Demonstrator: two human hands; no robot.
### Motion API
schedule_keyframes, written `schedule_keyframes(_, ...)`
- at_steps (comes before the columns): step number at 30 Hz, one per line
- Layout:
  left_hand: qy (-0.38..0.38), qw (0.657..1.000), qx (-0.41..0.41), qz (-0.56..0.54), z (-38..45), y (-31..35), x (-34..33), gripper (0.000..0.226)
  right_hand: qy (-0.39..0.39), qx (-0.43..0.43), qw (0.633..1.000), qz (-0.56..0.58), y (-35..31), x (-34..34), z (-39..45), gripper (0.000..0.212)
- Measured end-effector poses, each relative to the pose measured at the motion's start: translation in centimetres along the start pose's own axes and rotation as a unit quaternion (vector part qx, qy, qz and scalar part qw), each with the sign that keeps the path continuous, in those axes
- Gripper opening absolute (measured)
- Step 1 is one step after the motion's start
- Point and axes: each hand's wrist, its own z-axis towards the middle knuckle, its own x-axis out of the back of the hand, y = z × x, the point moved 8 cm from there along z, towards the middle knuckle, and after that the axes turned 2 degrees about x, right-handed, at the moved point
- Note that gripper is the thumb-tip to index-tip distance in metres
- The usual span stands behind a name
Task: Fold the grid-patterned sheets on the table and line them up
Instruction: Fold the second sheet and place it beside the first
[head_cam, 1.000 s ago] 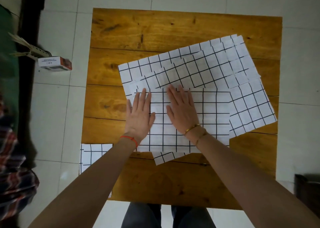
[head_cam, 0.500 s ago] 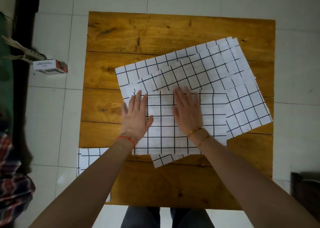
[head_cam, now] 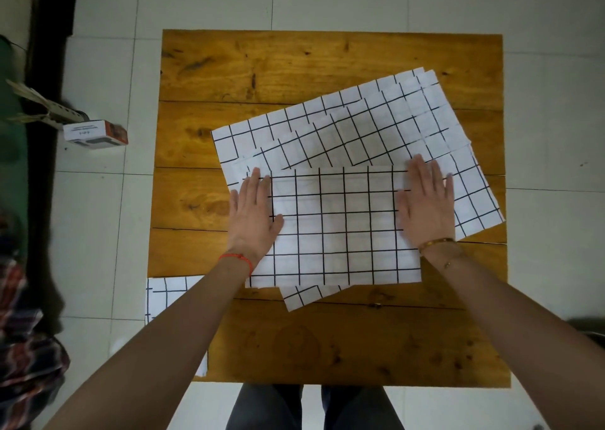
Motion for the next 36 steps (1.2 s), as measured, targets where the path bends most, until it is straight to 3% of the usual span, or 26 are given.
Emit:
schedule_keyframes(3, 0.103, 0.989, 0.022, -0.101, -1.9, -0.2, 1.7, 0.058, 0.013, 0.074, 0.997, 0.017, -3.6, 0.7, -0.7, 0.057)
schedule_keyframes(5, 0.145, 0.974, 0.099, -0.141, -3.6, -1.3, 1.9, 0.047, 0.005, 0.128, 0.991, 0.036, -6.2, 0.3, -1.6, 0.055)
schedule_keyframes(10, 0.081, 0.925, 0.313, -0.201, -6.8, -3.8, -0.6, 0.038, -0.015, 0.185, 0.982, 0.047, -10.5, -1.5, -3.5, 0.064)
schedule_keyframes(15, 0.040, 0.896, 0.373, -0.239, -7.4, -4.3, -2.0, 0.042, -0.033, 0.157, 0.986, 0.040, -11.0, -2.5, -4.1, 0.069)
schedule_keyframes(19, 0.034, 0.881, 0.371, -0.292, -6.8, -4.4, -2.3, 0.049, -0.044, 0.161, 0.985, 0.040, -11.1, -2.6, -4.0, 0.068)
schedule_keyframes(25, 0.074, 0.840, 0.339, -0.418, -7.4, -4.2, -0.1, 0.031, -0.042, 0.177, 0.983, 0.037, -12.1, -2.4, -4.1, 0.071)
schedule_keyframes(30, 0.034, 0.807, 0.266, -0.526, -8.0, -3.9, 1.8, 0.044, -0.036, 0.202, 0.978, 0.039, -14.3, -2.4, -4.4, 0.073)
schedule_keyframes(36, -0.047, 0.837, 0.139, -0.527, -8.8, -1.3, 3.8, 0.065, -0.039, 0.213, 0.976, 0.036, -17.1, -2.9, -4.6, 0.076)
